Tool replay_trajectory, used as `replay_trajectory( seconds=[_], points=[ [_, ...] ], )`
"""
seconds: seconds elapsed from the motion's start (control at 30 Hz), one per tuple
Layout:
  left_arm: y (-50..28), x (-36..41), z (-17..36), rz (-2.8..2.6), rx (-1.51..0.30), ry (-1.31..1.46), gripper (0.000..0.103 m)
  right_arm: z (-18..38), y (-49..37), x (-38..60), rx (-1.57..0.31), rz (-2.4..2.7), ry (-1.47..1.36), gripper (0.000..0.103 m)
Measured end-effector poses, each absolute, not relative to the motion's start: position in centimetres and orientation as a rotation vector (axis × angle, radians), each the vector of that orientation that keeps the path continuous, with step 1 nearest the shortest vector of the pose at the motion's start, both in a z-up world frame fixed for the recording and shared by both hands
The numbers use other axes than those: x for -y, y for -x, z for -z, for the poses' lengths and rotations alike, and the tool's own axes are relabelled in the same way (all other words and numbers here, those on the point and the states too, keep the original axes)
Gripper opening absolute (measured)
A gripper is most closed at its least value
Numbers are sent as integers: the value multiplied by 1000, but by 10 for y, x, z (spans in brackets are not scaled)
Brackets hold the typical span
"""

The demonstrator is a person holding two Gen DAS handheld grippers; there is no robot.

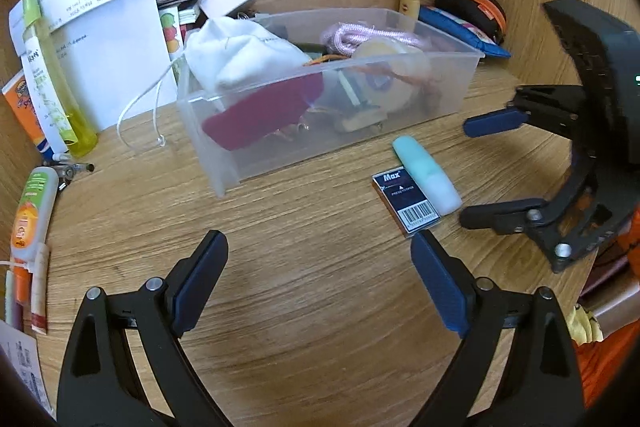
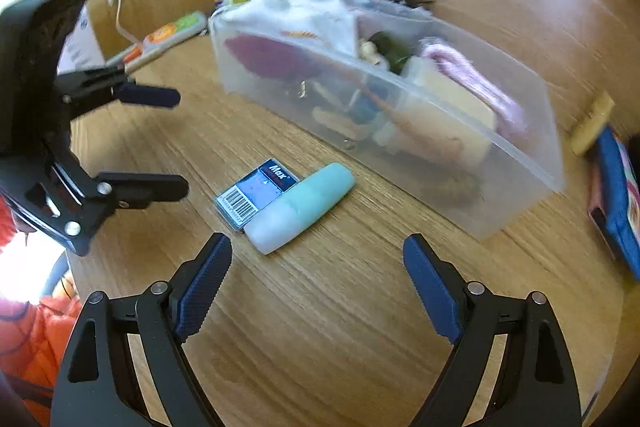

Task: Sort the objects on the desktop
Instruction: 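Move both tools back to the desk toward the blue card pack and mint tube, then grasp the blue 'Max' card pack with the left tool while the right tool grasps the mint-green tube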

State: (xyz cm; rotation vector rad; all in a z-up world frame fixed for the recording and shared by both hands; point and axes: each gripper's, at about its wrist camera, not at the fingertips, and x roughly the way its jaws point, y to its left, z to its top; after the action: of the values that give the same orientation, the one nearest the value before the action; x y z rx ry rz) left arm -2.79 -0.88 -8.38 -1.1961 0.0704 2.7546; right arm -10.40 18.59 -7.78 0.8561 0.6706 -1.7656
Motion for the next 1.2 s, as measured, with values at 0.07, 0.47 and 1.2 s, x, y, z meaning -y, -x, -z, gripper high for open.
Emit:
replay_trajectory(
  seconds=[0.07, 0.47, 1.2],
  points=[
    [26, 12, 82, -2775, -61, 1194, 93, 80, 107, -179, -701, 1714, -858, 83],
    [23, 23, 82, -2758, -36, 1217, 93, 85, 127, -155, -762, 1490, -813, 76],
    [69, -19, 91, -2676, -152, 1228, 93, 69, 118, -197, -586, 1653, -833, 71]
  ],
)
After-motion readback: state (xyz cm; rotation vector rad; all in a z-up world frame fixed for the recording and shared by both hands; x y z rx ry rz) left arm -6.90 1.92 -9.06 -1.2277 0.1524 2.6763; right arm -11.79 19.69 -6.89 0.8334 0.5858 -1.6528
